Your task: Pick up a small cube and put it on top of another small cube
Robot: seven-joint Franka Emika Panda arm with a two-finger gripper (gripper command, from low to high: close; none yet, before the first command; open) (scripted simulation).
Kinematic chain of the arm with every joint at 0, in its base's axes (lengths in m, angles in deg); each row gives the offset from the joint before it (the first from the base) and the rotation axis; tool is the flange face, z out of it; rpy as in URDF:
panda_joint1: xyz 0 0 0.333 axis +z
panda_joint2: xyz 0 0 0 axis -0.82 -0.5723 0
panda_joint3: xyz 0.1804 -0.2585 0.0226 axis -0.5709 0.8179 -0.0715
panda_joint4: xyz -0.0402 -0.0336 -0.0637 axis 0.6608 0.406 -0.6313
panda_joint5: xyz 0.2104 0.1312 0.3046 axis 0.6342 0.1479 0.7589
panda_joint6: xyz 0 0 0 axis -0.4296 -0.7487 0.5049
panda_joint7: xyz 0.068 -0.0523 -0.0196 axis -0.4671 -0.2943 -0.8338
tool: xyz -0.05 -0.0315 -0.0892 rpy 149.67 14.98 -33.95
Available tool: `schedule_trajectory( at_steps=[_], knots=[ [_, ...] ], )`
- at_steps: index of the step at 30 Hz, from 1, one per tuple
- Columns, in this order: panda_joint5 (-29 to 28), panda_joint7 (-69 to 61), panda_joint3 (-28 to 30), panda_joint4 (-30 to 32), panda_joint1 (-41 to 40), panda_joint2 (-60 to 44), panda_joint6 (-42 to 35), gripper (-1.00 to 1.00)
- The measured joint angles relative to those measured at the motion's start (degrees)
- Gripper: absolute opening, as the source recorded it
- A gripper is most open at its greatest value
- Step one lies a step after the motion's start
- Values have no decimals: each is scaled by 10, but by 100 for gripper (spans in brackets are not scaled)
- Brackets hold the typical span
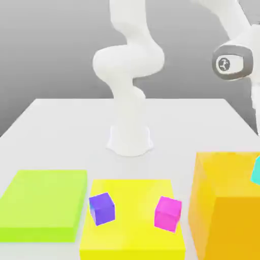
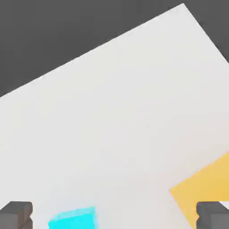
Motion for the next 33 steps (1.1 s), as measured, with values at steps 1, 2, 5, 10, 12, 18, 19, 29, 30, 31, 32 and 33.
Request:
schedule_trajectory(
  at_steps=[1, 2, 5, 10, 12, 18, 19, 29, 30, 31, 32, 33],
  knots=[
    [-30, 13, 12, 1, -5, -19, -3, 0],
    [-56, 15, 19, 2, -1, -39, -5, 0],
    [-114, 40, 50, -2, 22, -102, 22, 0],
    [-175, 84, 123, -22, 83, -195, 92, -100],
    [-175, 84, 123, -22, 83, -195, 92, -100],
    [-166, 78, 111, -18, 73, -179, 79, -100],
    [-154, 69, 99, -14, 64, -162, 66, -100],
    [42, -67, 46, -59, 25, 0, -48, -100],
    [52, -96, 55, -67, 20, 14, -59, -100],
    [60, -124, 62, -75, 12, 28, -71, -100],
    [66, -153, 72, -82, 3, 40, -84, -100],
    [69, -181, 82, -89, -9, 52, -97, -100]
  ],
)
